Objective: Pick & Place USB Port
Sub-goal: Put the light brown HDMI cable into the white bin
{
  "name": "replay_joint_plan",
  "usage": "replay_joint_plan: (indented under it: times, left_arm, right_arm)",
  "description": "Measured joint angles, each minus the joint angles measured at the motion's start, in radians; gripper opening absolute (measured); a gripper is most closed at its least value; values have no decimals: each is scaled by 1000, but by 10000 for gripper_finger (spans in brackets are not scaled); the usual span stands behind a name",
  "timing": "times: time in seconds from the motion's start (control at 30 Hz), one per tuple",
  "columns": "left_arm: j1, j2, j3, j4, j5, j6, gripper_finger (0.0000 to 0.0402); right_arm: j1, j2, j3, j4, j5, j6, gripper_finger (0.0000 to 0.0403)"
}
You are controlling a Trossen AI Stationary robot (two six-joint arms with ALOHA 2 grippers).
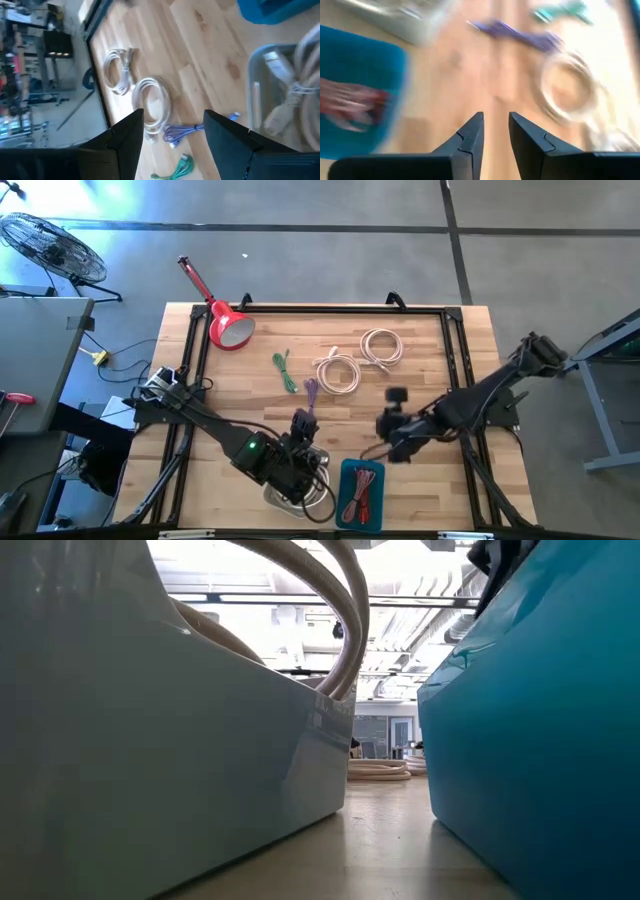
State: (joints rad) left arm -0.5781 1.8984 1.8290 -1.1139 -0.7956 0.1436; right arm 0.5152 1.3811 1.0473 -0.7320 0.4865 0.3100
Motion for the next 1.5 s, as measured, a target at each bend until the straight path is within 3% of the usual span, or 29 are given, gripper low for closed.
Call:
replay_joint_plan:
  times: [0.17,0.47,0.63,0.9,1.03,1.3,1.5]
  left_arm:
    - [1,0,0,3,7,0,197]
    - [10,0,0,-34,-2,8,197]
    - [57,-19,0,-106,-56,7,197]
    - [193,-62,-1,-354,-51,-59,197]
    - [279,-74,-8,-461,32,-107,197]
    - [419,-90,-16,-456,216,60,197]
    - [513,-91,-16,-451,255,159,197]
  right_arm:
    - [-84,-14,0,-146,44,25,83]
    - [-383,-14,-1,-185,-195,-48,83]
    - [-581,-14,-1,-184,-240,-137,83]
    - [-825,-14,-4,-169,-351,-228,83]
    - [-907,-14,-45,-86,-415,-286,83]
    - [-1032,-14,-153,51,-568,-445,83]
    - [-1060,-13,-192,49,-586,-550,83]
